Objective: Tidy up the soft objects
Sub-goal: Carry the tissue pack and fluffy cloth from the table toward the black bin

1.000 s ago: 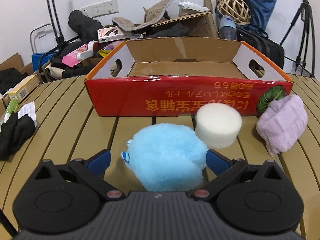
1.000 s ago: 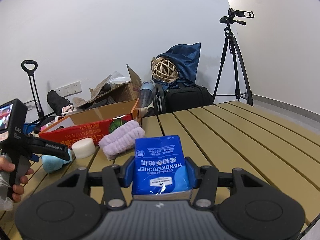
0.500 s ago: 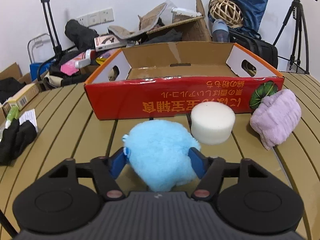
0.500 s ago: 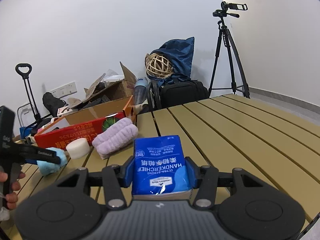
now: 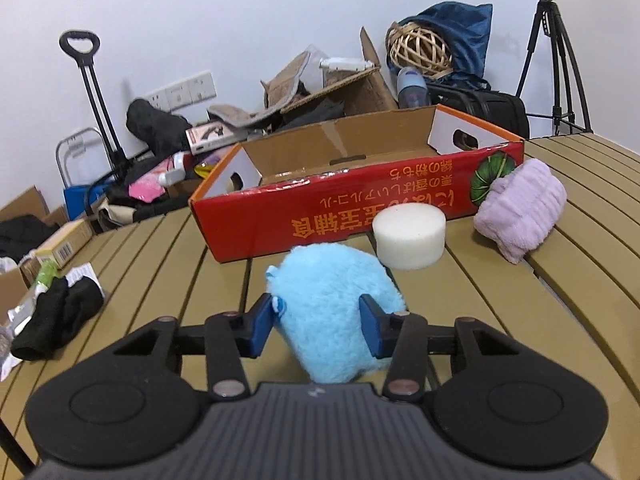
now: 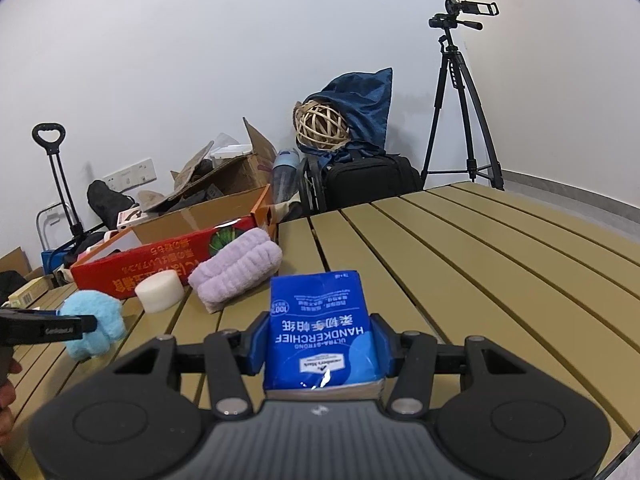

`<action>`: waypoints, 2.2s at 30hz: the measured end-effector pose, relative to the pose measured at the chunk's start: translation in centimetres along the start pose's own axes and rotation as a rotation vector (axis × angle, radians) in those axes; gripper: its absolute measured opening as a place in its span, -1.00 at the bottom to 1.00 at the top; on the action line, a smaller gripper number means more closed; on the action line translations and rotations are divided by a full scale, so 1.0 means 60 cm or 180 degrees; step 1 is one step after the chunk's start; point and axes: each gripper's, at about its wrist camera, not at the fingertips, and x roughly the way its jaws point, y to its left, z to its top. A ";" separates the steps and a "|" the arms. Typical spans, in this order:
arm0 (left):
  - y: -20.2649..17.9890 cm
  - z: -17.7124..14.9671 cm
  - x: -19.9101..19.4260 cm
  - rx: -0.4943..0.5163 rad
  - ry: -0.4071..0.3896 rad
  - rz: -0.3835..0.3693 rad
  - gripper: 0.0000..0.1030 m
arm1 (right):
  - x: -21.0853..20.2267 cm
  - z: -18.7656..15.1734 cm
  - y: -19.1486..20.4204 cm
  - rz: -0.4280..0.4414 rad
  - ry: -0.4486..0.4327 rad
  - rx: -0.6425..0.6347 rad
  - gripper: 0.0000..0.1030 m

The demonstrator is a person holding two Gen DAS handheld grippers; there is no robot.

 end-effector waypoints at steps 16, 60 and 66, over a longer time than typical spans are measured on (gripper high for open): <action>-0.015 -0.015 -0.074 0.0060 -0.0456 0.0018 -0.13 | -0.007 -0.005 0.021 0.0101 -0.0007 -0.0099 -0.03; -0.024 -0.155 -0.523 -0.0311 -0.0992 -0.0060 -0.13 | -0.339 -0.067 0.064 0.0966 -0.0551 -0.0636 -0.02; -0.010 -0.192 -0.580 -0.0369 -0.1005 -0.0061 -0.13 | -0.386 -0.109 0.077 0.1100 -0.0450 -0.0725 -0.02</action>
